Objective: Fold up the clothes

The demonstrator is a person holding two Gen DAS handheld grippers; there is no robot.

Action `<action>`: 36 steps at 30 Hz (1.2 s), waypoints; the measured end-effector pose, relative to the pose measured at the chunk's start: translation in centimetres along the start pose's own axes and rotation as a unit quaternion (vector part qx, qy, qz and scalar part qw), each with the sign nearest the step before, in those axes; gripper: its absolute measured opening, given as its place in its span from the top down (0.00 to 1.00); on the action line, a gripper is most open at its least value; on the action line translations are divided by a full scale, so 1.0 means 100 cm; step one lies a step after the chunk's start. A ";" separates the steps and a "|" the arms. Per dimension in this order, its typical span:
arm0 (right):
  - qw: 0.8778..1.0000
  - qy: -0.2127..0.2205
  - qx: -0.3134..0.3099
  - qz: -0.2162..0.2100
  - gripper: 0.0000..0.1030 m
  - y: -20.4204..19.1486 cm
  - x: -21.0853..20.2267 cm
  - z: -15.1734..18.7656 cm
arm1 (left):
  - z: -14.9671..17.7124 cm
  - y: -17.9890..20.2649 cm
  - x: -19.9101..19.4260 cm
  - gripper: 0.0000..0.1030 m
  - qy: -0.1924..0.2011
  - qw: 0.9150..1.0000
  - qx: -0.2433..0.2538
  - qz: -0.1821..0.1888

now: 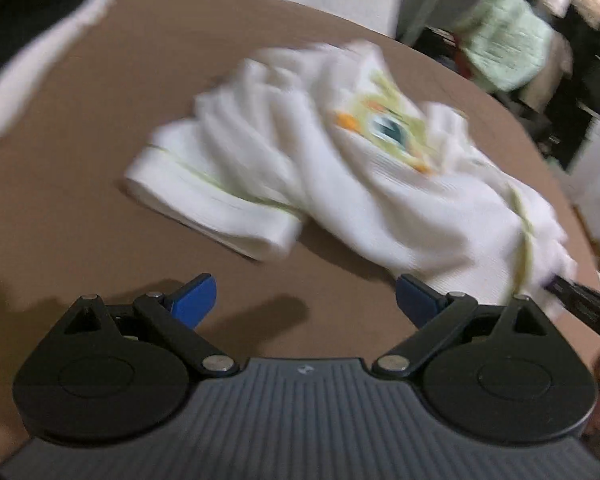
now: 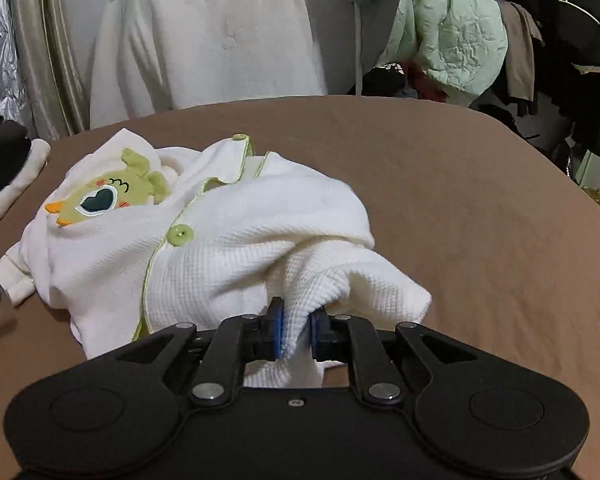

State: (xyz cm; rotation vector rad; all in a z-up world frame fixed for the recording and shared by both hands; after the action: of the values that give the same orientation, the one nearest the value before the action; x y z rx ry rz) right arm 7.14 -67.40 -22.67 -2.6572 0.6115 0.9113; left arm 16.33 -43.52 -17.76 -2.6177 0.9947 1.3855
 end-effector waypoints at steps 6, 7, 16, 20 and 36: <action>0.999 0.039 0.026 -0.025 0.70 0.005 -0.033 0.002 | 0.023 0.030 0.024 0.06 -0.001 0.999 0.039 0.037; 0.998 0.050 0.031 -0.040 0.63 0.002 -0.042 0.003 | 0.025 0.031 0.027 0.05 -0.004 0.999 0.035 0.039; 0.991 0.046 -0.089 -0.090 0.47 -0.055 -0.051 0.042 | 0.010 0.035 0.079 0.04 -0.026 0.999 -0.011 0.015; 0.989 0.045 -0.131 -0.056 0.45 -0.060 -0.037 0.042 | -0.009 0.037 0.086 0.04 -0.014 0.998 -0.056 0.032; 0.984 0.023 -0.155 -0.080 0.92 -0.053 -0.005 0.013 | -0.081 0.104 0.019 0.89 0.154 0.976 0.138 -0.064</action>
State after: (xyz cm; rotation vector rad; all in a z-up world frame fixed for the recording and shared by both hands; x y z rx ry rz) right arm 8.58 -62.10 -22.78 -2.9564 0.2761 0.9683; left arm 17.40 -55.20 -11.47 -2.6713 0.9421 0.7643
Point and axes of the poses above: each gripper's, at about its wrist camera, not at the fingertips, and x roughly the way its jaws point, y to its right, z to its underside, the point moved 10 cm from there along x, roughly the way its jaws point, and after that the axes turned 5 degrees about -z, right-handed, at the moved point
